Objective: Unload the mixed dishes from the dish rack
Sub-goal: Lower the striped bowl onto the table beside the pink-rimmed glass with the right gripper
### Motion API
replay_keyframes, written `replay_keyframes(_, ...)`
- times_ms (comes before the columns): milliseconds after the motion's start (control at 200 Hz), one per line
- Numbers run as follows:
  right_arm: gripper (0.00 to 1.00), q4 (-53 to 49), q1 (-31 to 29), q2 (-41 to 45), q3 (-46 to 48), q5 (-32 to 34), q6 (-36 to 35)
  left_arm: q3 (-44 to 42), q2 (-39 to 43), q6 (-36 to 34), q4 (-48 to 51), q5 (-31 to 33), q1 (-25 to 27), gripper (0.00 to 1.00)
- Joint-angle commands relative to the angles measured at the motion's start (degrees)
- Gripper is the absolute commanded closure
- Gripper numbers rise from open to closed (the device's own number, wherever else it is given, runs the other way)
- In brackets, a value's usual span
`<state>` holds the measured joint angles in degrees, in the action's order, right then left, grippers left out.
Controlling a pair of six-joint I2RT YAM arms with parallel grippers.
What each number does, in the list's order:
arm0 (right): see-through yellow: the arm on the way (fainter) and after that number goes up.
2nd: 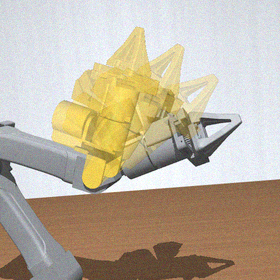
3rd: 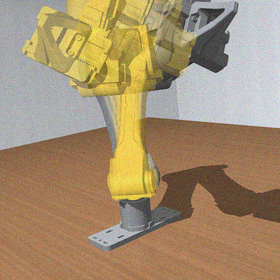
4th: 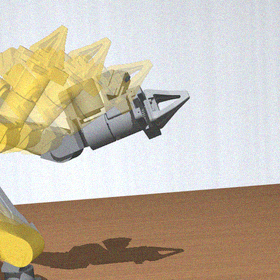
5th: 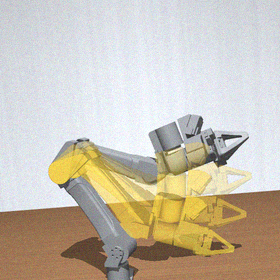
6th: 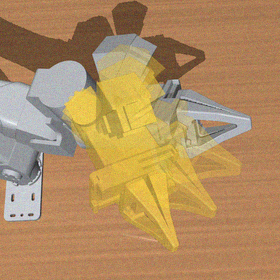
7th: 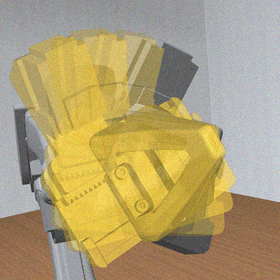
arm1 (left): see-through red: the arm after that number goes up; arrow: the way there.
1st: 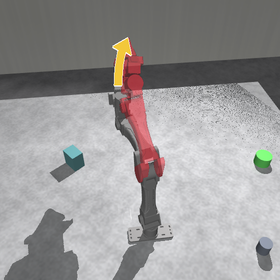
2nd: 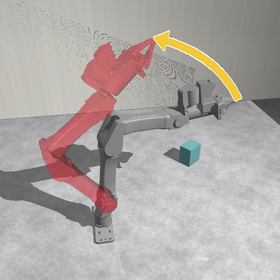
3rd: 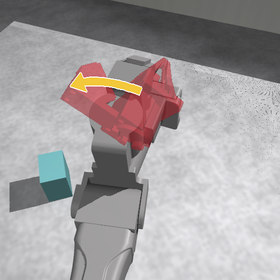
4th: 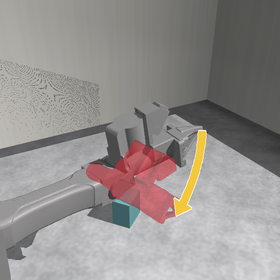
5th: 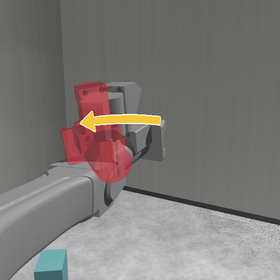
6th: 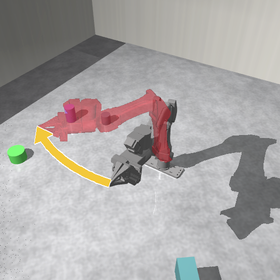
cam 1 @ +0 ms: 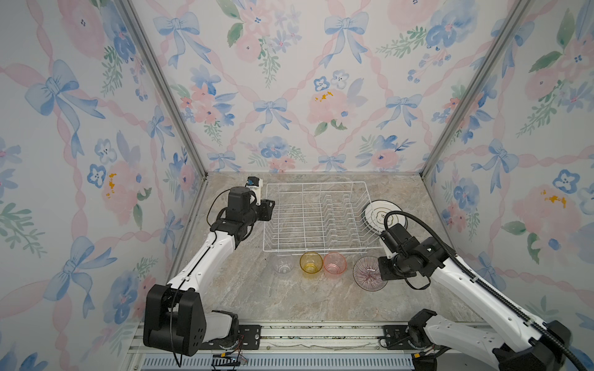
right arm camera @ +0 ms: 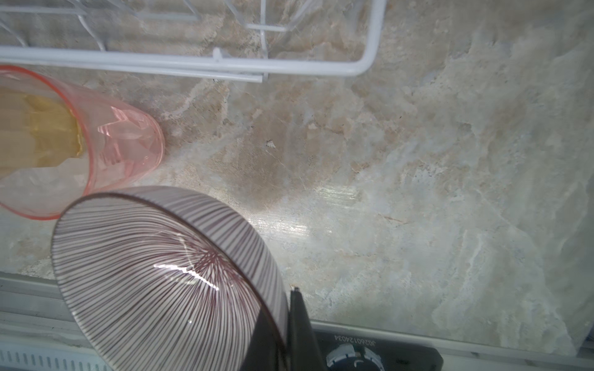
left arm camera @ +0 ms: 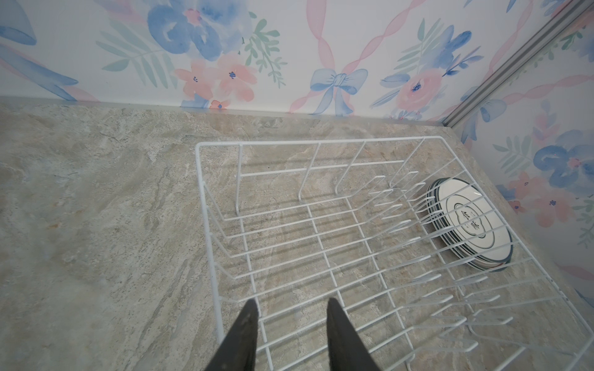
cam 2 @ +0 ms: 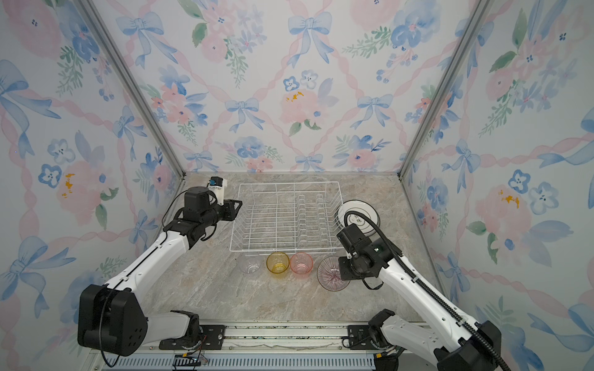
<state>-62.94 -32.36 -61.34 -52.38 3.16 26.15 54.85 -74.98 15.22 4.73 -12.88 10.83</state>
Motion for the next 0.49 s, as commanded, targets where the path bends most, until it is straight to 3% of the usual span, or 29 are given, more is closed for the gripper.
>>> replay_keyframes(0, 1.00, 7.73, 2.21, -1.39, 2.53, -3.51, 0.98, -0.79, 0.39, -0.63, -0.67, -0.39, -0.13, 0.63)
replay_keyframes(255, 1.00, 15.11, 8.87, -2.90, 7.99, -7.95, -0.89, -0.89, 0.22, -0.81, -0.65, 0.23, -0.11, 0.63)
replay_keyframes(490, 1.00, 19.92, 9.57, -8.39, 9.04, -9.81, -1.46, -0.67, -0.25, -0.80, -0.54, 0.31, -0.11, 0.63)
